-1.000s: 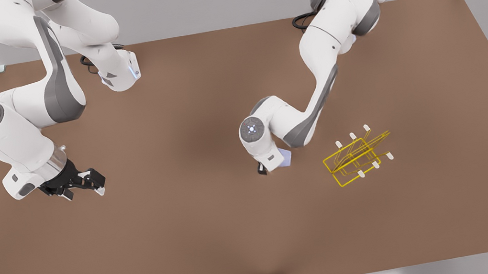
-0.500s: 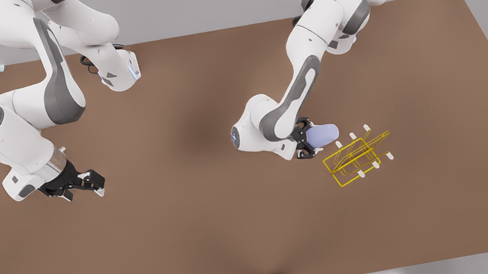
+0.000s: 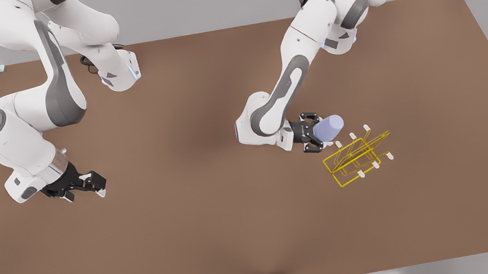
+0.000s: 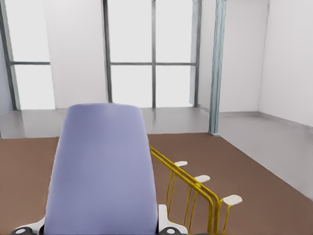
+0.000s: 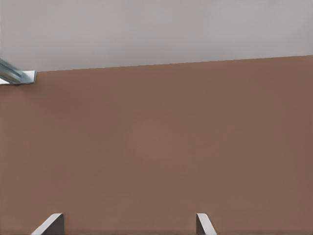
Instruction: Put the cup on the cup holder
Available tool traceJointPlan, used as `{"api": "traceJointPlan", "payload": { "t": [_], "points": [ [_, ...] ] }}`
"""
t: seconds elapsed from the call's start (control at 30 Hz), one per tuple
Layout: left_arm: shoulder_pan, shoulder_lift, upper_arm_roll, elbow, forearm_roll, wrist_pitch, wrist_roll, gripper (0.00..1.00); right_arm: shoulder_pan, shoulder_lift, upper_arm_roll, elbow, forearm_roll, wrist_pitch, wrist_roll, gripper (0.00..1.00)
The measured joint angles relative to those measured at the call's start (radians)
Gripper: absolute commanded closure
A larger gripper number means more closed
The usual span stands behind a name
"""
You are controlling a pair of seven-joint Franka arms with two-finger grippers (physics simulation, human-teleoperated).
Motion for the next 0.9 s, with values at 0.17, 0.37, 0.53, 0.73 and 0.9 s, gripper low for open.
{"api": "traceJointPlan", "payload": {
  "t": [0.17,0.37,0.53,0.73,0.9],
  "points": [
    [0.039,0.005,0.003,-0.024,0.117,0.082,-0.052,0.14,-0.001,0.001,0.000,0.000,-0.001,0.000,0.000,0.00],
    [0.072,-0.005,0.004,-0.119,0.220,0.142,-0.109,0.14,0.002,0.004,0.000,0.000,-0.001,0.002,-0.001,0.00],
    [0.072,-0.040,0.004,-0.198,0.245,0.161,-0.146,0.14,0.001,0.005,0.000,0.000,-0.001,0.003,-0.001,0.00],
    [0.071,-0.085,0.003,-0.270,0.205,0.165,-0.186,0.14,0.000,0.003,0.000,-0.006,-0.002,0.002,-0.001,0.00],
    [0.075,-0.151,-0.009,-0.322,0.225,0.184,-0.206,0.00,0.001,0.003,0.000,-0.008,-0.006,0.001,-0.001,0.00]
  ]
}}
